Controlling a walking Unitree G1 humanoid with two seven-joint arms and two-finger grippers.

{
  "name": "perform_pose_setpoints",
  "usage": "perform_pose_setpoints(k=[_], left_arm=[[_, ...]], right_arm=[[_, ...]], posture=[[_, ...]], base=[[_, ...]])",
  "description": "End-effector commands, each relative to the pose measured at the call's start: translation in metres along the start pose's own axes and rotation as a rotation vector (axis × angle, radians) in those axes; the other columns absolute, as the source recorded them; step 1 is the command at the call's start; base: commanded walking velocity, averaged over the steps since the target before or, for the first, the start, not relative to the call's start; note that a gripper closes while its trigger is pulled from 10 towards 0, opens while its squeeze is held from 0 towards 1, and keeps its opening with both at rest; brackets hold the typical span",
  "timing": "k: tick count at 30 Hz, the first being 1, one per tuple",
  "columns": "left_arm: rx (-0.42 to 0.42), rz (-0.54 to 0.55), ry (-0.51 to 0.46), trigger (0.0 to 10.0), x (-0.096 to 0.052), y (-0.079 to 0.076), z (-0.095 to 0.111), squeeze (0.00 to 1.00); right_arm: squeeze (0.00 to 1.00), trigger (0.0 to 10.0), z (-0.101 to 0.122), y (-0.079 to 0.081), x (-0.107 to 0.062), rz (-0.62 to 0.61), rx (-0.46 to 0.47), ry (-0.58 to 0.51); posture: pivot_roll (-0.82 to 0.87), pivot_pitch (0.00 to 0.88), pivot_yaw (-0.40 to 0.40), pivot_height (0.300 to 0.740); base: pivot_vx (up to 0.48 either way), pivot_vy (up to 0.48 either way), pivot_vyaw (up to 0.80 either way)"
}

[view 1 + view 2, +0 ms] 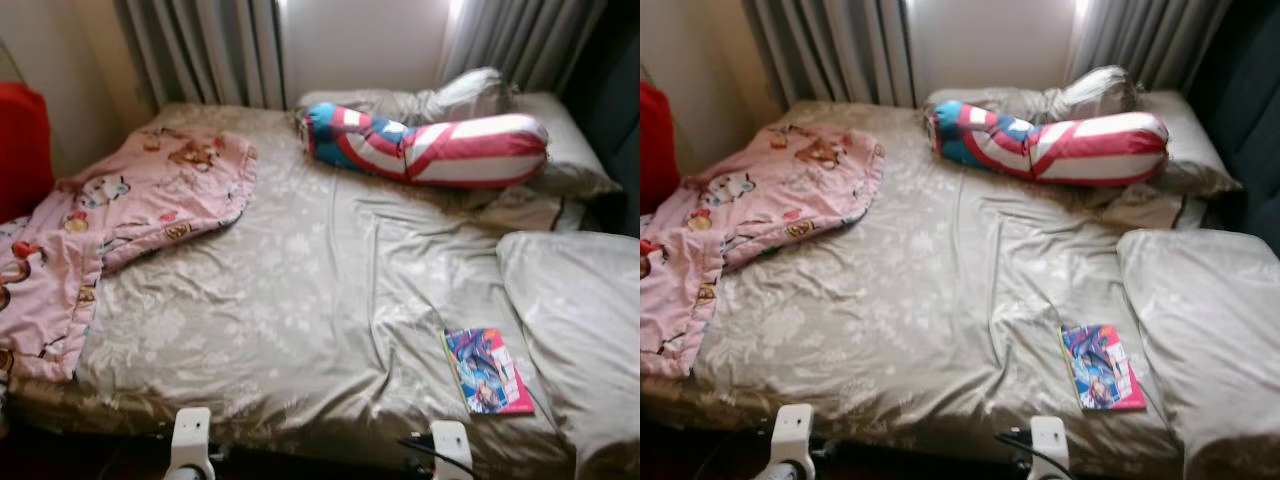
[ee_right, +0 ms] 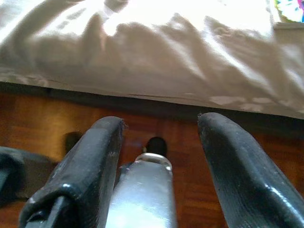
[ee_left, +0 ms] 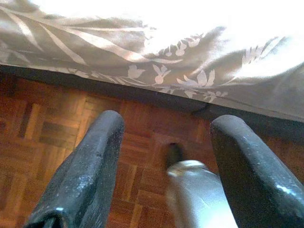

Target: Clean up the room

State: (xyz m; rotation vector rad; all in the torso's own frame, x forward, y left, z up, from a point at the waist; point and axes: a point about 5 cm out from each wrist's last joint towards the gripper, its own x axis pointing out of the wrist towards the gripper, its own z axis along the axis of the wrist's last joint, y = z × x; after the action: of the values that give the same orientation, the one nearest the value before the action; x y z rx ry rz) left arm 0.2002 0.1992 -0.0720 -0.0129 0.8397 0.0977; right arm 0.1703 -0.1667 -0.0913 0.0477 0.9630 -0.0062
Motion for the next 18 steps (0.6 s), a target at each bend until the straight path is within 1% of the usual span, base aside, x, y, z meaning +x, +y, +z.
perform_pose_setpoints(k=[1, 9, 18], left_arm=[[0.006, 0.011, 0.017, 10.0, -0.0008, 0.0052, -0.0028, 0.00], [0.005, 0.012, 0.016, 10.0, -0.0009, 0.0054, -0.0031, 0.00], [0.005, 0.015, 0.014, 10.0, -0.0007, 0.0060, -0.0020, 0.00]], right_arm=[[0.00, 10.0, 0.0025, 0.0058, 0.0009, 0.014, -0.002, -0.008], [0.00, 10.0, 0.0018, 0.0065, 0.0008, 0.019, -0.011, -0.006], [0.00, 10.0, 0.0020, 0.0096, 0.0011, 0.024, -0.019, -0.006]], posture=[[-0.06, 0.016, -0.023, 0.740], [-0.06, 0.002, -0.024, 0.740], [-0.06, 0.014, -0.025, 0.740]], base=[[0.000, 0.322, 0.00], [0.000, 0.329, 0.00], [0.000, 0.328, 0.00]])
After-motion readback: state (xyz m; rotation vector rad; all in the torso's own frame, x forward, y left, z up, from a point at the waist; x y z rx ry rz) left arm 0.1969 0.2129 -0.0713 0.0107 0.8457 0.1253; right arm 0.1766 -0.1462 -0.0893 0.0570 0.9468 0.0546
